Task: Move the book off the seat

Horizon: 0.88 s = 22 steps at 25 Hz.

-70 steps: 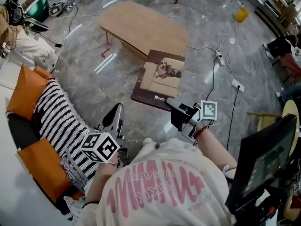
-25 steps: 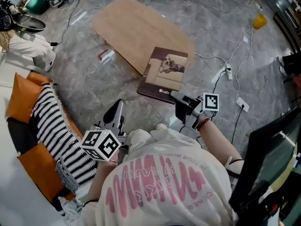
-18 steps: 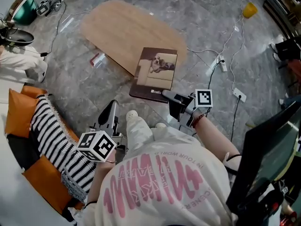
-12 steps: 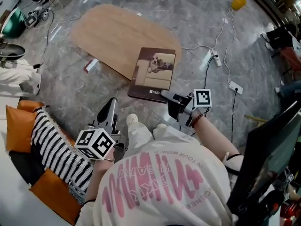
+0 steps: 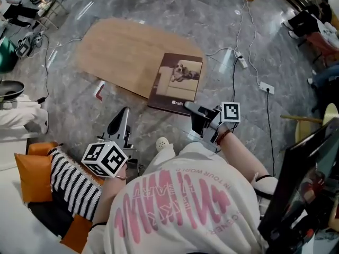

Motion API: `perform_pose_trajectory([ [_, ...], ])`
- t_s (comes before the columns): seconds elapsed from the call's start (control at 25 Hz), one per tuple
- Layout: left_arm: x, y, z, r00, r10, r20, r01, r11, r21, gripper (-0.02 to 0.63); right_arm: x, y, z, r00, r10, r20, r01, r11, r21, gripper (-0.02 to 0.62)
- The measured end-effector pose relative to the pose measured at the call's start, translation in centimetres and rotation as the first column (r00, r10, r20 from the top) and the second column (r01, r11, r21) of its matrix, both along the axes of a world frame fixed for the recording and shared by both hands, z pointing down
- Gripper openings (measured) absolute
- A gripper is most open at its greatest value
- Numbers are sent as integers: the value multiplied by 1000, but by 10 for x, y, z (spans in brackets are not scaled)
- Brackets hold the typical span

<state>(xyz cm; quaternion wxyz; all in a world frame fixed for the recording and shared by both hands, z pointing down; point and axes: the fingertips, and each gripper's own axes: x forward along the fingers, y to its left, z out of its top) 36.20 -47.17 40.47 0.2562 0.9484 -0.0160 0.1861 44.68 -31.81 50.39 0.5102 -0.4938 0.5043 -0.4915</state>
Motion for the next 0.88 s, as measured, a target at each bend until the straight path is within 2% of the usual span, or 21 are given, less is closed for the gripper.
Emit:
perform_pose_trajectory([
  [0.24, 14, -23, 18, 996, 89, 21, -89, 996, -9, 9, -5, -17, 18, 995, 95, 19, -94, 995, -15, 179],
  [0.52, 30, -40, 33, 993, 116, 17, -115, 992, -45, 9, -9, -26, 54, 988, 145, 61, -141, 988, -64, 179],
  [0.68, 42, -50, 34, 993, 116, 24, -113, 990, -81, 8, 3, -30, 68, 981, 169, 100, -158, 982, -105, 179],
  [0.88, 37, -65, 40, 995, 74, 72, -70, 996, -56, 9, 10, -35, 95, 976, 161, 144, -140, 980, -145, 179],
])
